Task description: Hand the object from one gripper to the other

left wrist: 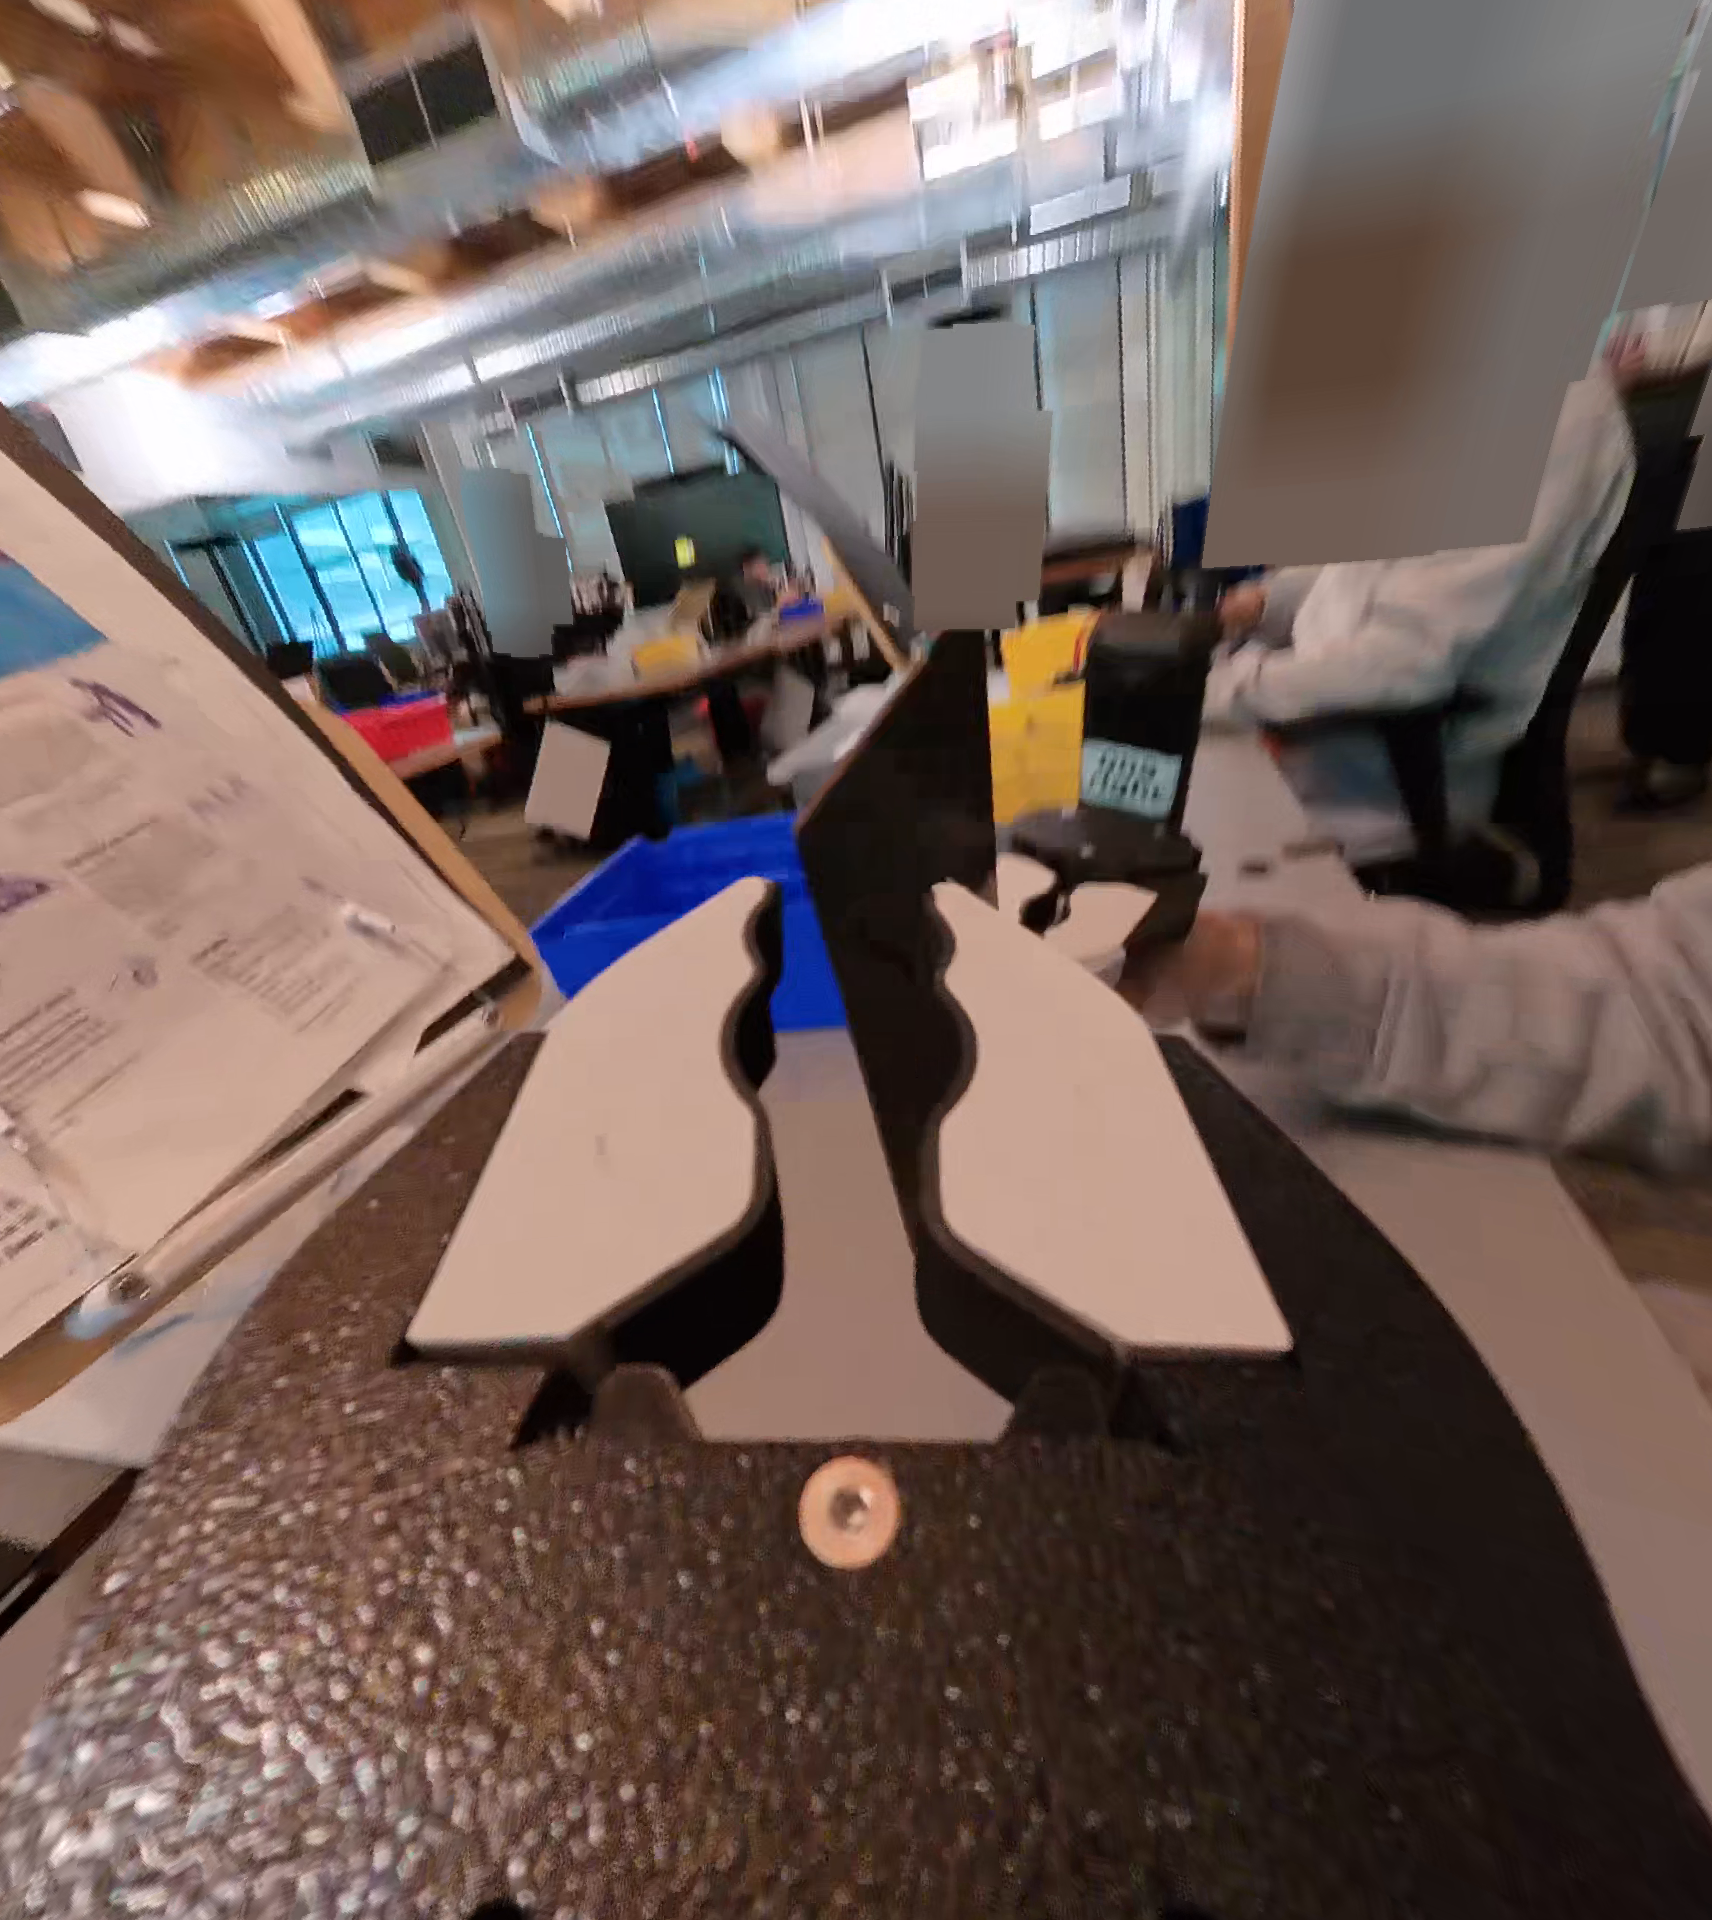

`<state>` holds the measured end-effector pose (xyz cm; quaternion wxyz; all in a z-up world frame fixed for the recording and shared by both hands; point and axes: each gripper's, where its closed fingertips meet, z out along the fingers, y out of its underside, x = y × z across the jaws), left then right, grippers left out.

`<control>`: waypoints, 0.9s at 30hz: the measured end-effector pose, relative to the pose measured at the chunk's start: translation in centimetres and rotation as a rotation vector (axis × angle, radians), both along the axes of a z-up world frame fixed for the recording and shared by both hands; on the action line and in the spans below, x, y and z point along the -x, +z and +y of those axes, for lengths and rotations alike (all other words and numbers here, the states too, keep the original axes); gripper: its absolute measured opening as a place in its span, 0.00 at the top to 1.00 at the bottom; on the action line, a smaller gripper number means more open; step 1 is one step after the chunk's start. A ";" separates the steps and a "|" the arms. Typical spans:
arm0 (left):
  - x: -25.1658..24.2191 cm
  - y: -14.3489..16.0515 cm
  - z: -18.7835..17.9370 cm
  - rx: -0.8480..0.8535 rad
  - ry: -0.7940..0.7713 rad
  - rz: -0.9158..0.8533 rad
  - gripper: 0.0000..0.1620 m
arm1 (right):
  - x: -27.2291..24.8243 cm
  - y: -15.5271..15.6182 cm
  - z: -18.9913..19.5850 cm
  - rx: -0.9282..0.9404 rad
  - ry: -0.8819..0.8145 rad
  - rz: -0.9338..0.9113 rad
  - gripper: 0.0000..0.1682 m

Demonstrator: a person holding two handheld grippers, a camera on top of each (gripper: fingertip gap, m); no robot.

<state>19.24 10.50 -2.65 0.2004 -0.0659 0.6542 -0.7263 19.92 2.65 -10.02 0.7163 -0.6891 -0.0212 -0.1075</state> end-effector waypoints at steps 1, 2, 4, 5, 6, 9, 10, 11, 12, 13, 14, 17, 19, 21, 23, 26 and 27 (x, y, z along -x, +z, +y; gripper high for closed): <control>0.1 0.5 0.1 0.051 -0.025 0.018 0.82 | 0.2 1.1 -0.2 -0.090 0.041 0.070 0.99; 0.2 0.7 0.1 0.093 -0.056 0.040 0.80 | 0.3 2.3 -0.5 -0.185 0.075 0.136 0.99; 0.2 0.4 -0.5 0.155 -0.114 0.093 0.77 | 0.5 4.2 -1.4 -0.367 0.159 0.250 0.99; 0.2 -0.1 -1.1 0.177 -0.147 0.124 0.77 | 0.5 4.8 -1.7 -0.440 0.192 0.297 0.99; 0.2 -0.7 -1.8 0.196 -0.177 0.159 0.76 | 0.4 5.2 -1.9 -0.490 0.204 0.335 0.99; 0.1 -2.5 -4.3 0.230 -0.266 0.248 0.76 | 0.4 5.4 -1.7 -0.551 0.219 0.380 0.99; 0.2 -3.1 -5.2 0.230 -0.295 0.271 0.76 | 0.3 5.5 -1.8 -0.579 0.217 0.392 0.99; 0.3 -3.6 -5.9 0.233 -0.316 0.288 0.76 | 0.2 5.6 -1.8 -0.599 0.223 0.409 0.99; 0.2 -3.9 -6.5 0.242 -0.328 0.294 0.79 | 0.1 5.6 -1.9 -0.610 0.231 0.429 0.99; 0.2 -4.1 -7.0 0.256 -0.336 0.289 0.85 | -0.1 5.5 -2.0 -0.618 0.224 0.444 1.00; 0.1 -4.2 -7.2 0.276 -0.340 0.281 0.92 | -0.3 5.4 -2.0 -0.623 0.214 0.450 1.00; -0.8 -4.9 -7.4 0.300 -0.323 0.266 0.99 | -0.9 4.7 -2.1 -0.587 0.194 0.466 0.99; -1.5 -5.7 -7.2 0.295 -0.296 0.275 0.99 | -1.8 3.7 -1.9 -0.524 0.125 0.470 0.97; -1.7 -6.3 -7.0 0.289 -0.296 0.285 0.99 | -3.0 3.8 -2.9 -0.552 0.043 0.462 0.86; -1.6 -6.8 -6.9 0.260 -0.307 0.311 0.99 | -3.9 4.4 -4.3 -0.607 -0.014 0.456 0.78; -1.2 -8.8 -7.1 0.117 -0.311 0.347 0.99 | -3.6 4.7 -5.1 -0.589 0.009 0.405 0.77; -1.1 -9.7 -7.2 0.050 -0.301 0.356 0.99 | -3.5 4.8 -5.3 -0.573 0.013 0.385 0.77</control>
